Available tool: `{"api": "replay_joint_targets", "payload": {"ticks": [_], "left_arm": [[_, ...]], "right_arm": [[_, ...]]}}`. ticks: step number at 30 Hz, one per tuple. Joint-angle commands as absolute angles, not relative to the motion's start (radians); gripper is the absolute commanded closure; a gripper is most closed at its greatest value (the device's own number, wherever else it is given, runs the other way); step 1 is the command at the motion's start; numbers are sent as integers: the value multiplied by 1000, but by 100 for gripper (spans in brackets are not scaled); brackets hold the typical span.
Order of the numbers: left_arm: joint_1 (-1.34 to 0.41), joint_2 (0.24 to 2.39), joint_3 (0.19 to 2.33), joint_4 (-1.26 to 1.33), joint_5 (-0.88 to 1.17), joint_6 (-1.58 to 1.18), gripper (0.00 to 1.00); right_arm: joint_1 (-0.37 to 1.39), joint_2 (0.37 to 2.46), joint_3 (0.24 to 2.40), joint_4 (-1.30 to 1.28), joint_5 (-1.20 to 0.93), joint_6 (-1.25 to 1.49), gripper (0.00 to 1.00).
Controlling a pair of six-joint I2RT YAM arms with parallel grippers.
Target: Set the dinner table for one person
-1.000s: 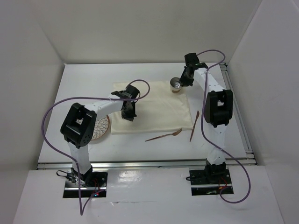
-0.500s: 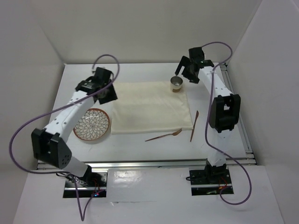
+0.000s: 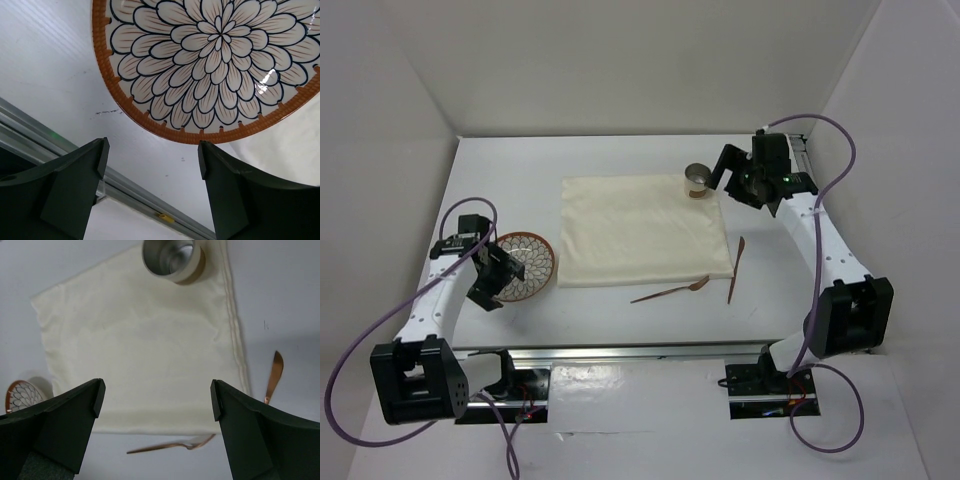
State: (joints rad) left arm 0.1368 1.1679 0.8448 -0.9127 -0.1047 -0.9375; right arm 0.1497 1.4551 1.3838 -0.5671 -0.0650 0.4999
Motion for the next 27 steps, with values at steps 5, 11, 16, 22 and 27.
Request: {"api": "replay_joint_targets", "payload": {"ticks": [5, 11, 16, 22, 27], "left_arm": [[184, 1108, 752, -825, -69, -1025, 14], [221, 1141, 655, -691, -31, -1048, 14], [230, 1179, 600, -569, -8, -1069, 17], [250, 1212, 581, -515, -8, -1111, 45], [261, 1180, 581, -505, -8, -1111, 84]], "right_arm": [[146, 1385, 1302, -578, -104, 474, 0], [146, 1374, 1284, -611, -115, 454, 0], [146, 1335, 1275, -641, -106, 445, 0], [146, 1295, 1247, -672, -75, 436, 0], [146, 1276, 1238, -683, -75, 436, 0]]}}
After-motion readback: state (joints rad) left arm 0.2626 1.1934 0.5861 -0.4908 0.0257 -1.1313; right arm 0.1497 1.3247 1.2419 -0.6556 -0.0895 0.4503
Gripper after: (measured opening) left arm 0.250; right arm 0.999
